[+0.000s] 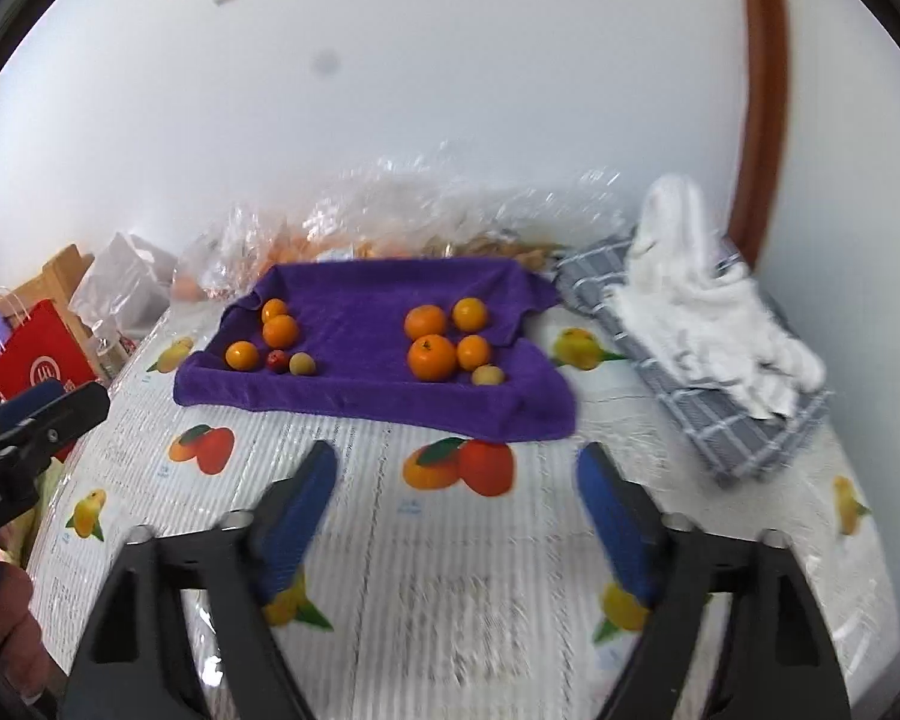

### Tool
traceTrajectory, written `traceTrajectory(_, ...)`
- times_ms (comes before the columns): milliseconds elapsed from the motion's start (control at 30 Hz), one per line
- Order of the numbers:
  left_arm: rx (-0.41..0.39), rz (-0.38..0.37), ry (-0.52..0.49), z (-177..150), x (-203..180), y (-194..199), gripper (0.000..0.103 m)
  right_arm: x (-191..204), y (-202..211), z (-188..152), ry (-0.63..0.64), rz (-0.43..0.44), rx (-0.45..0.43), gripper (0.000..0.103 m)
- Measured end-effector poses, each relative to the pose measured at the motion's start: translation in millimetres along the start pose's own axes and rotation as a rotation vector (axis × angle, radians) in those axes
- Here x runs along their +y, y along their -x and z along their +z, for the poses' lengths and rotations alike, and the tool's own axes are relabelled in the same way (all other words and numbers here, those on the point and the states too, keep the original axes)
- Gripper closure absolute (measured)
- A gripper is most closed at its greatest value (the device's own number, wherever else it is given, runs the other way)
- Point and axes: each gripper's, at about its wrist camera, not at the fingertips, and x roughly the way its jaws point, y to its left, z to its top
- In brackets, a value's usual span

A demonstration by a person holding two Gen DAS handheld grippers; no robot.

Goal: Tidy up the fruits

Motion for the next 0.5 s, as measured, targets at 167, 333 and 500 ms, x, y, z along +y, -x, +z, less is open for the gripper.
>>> traceTrajectory(167, -0.064, -0.016, -0.017, -8, -16, 44, 0.009, -10, 52, -7, -0.026, 0.007, -0.062, 0.0)
traceTrajectory(333, -0.089, -0.023, -0.022, -14, -23, 67, 0.007, -10, 88, -15, -0.02, -0.006, -0.094, 0.0)
traceTrajectory(500, -0.109, -0.006, -0.046, -17, -26, 74, 0.006, -1, 101, -25, 0.045, -0.07, -0.118, 0.0)
